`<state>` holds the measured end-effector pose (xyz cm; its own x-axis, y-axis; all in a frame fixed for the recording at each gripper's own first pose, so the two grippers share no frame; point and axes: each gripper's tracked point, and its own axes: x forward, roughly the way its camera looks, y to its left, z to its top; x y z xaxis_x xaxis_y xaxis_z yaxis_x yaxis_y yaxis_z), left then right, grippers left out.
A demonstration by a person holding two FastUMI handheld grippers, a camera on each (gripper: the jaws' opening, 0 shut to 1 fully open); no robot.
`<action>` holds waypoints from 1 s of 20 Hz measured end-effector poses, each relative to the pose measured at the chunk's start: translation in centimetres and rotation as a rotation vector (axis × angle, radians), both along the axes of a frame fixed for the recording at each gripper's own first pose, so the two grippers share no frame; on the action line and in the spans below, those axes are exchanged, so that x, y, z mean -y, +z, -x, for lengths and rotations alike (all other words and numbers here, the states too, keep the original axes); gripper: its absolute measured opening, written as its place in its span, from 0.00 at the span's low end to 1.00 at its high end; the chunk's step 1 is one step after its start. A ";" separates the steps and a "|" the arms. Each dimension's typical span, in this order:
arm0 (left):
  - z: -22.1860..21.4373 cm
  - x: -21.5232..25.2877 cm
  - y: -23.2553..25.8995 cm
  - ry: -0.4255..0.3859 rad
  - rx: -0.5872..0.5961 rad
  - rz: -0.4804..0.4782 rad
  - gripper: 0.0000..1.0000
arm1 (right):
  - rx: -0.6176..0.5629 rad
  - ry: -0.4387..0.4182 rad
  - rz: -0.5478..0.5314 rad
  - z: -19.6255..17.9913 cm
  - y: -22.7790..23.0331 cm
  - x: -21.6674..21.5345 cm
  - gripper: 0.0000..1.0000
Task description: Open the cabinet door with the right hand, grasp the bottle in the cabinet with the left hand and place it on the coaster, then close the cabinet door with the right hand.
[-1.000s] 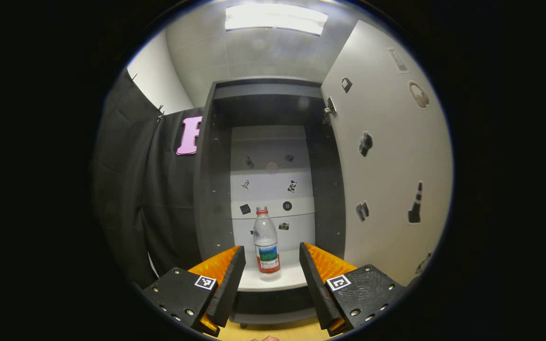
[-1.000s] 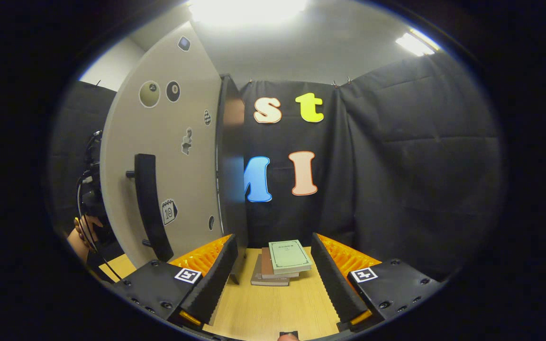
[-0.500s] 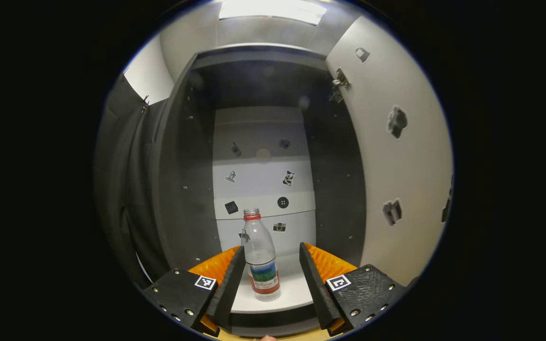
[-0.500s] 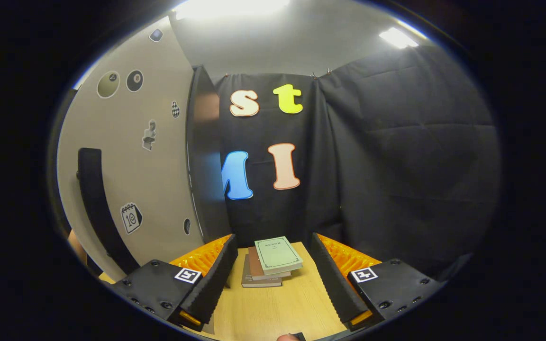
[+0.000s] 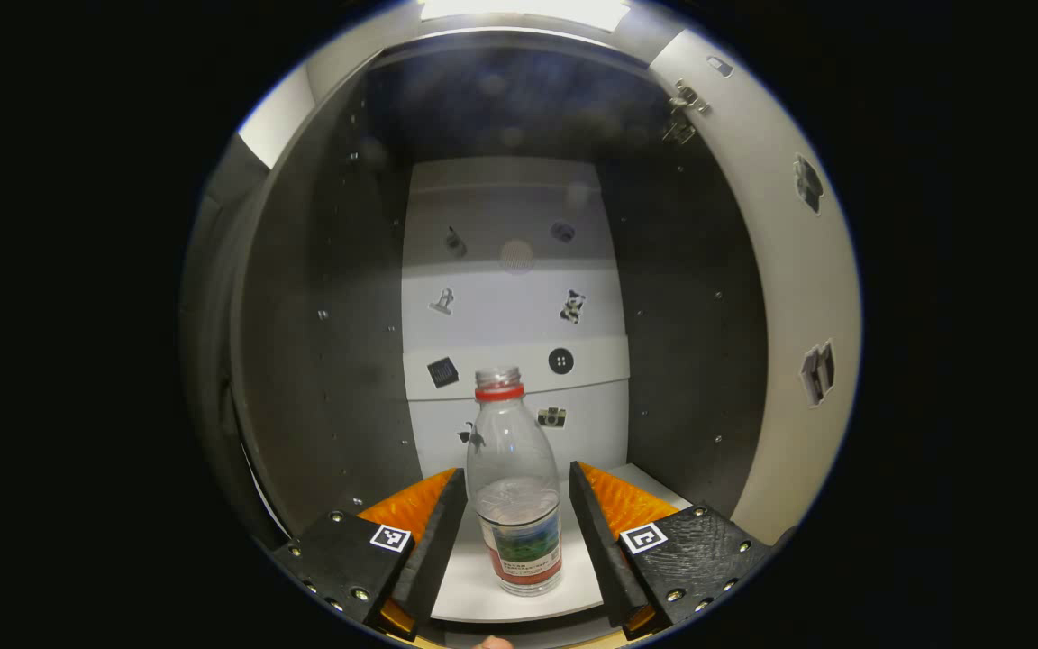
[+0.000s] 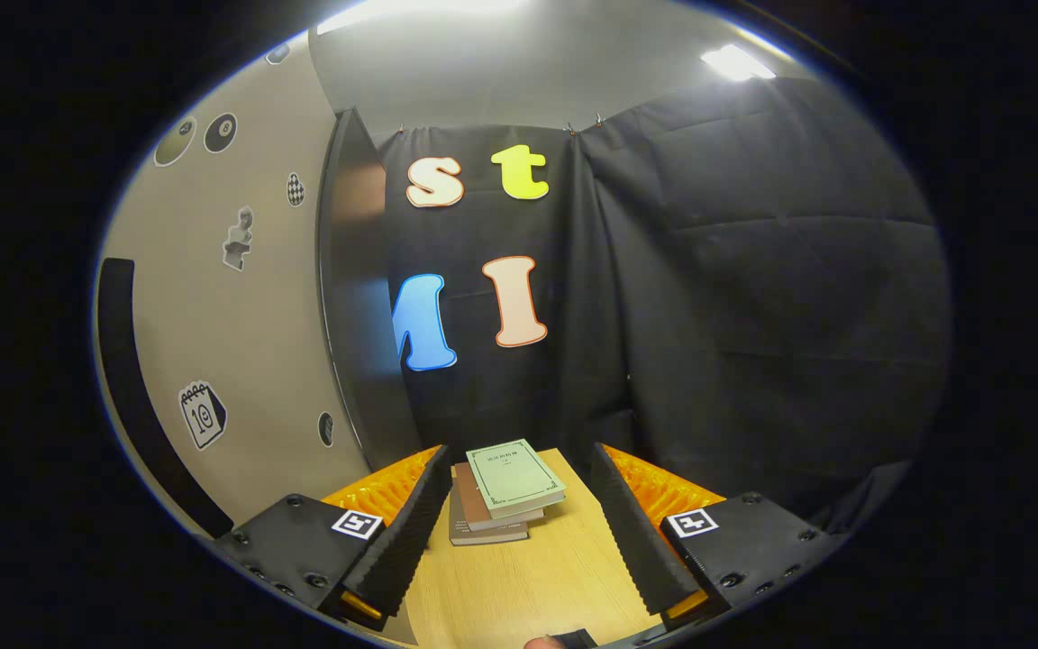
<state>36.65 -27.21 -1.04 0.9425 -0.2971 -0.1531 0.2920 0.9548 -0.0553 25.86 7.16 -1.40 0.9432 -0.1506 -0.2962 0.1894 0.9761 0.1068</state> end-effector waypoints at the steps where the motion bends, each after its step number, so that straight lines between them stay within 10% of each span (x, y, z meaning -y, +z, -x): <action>1: -0.2 -0.1 -0.3 -0.002 -0.006 -0.004 0.64 | -0.004 -0.004 0.003 -0.1 -0.2 0.0 0.99; 20: 6.5 -5.6 2.4 0.049 0.068 0.071 0.65 | 0.010 0.039 -0.020 0.4 -0.5 -1.1 0.98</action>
